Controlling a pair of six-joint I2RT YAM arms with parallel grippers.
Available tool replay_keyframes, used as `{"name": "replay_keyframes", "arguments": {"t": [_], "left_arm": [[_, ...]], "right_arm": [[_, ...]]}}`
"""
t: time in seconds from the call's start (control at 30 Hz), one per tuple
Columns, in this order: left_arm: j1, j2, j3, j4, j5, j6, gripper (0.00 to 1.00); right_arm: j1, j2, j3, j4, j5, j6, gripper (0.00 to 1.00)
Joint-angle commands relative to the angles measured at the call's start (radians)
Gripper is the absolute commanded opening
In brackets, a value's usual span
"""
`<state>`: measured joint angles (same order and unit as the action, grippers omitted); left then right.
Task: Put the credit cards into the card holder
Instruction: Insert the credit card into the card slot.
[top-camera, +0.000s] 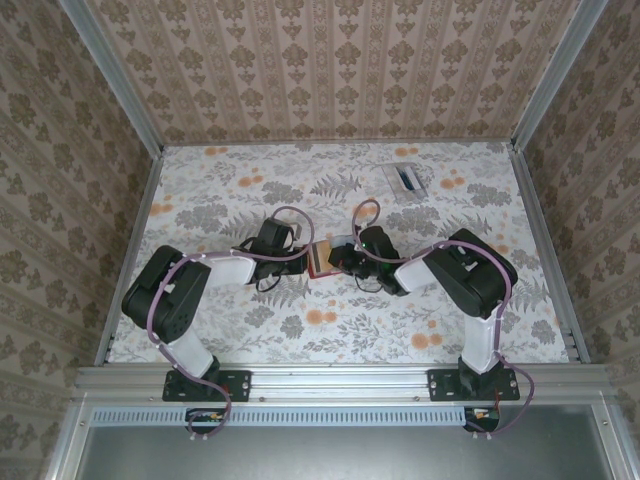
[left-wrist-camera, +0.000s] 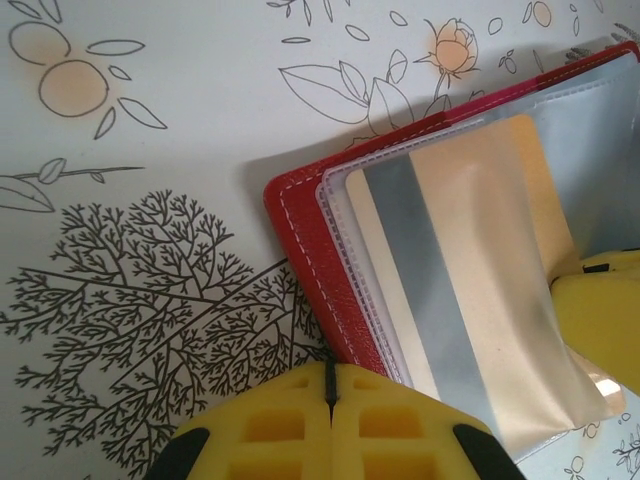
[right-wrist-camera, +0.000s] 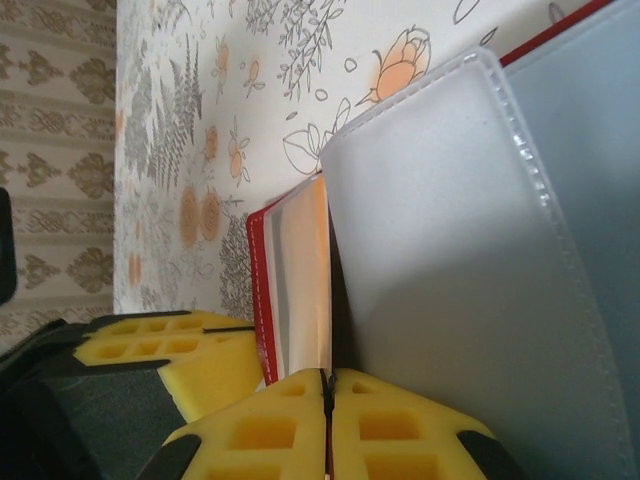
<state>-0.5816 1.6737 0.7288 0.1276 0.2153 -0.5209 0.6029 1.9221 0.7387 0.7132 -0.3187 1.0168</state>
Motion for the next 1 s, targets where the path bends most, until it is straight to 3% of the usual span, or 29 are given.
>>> {"name": "replay_keyframes", "arguments": {"t": [0.0,0.2,0.67,0.97], "left_arm": [[-0.001,-0.035,0.000,-0.011,0.018,0.002,0.00],[0.002,-0.028,-0.004,-0.005,0.021,0.001,0.00],[0.018,-0.034,-0.008,-0.007,0.013,0.004,0.00],[0.032,-0.029,-0.004,-0.016,0.019,0.004,0.00]], "right_arm": [[0.023,-0.005,0.060,-0.239,-0.082,-0.133,0.09],[0.024,0.027,0.098,-0.272,-0.158,-0.167,0.09],[0.024,0.042,0.151,-0.331,-0.202,-0.194,0.14],[0.023,-0.050,0.162,-0.462,-0.108,-0.262,0.25]]}}
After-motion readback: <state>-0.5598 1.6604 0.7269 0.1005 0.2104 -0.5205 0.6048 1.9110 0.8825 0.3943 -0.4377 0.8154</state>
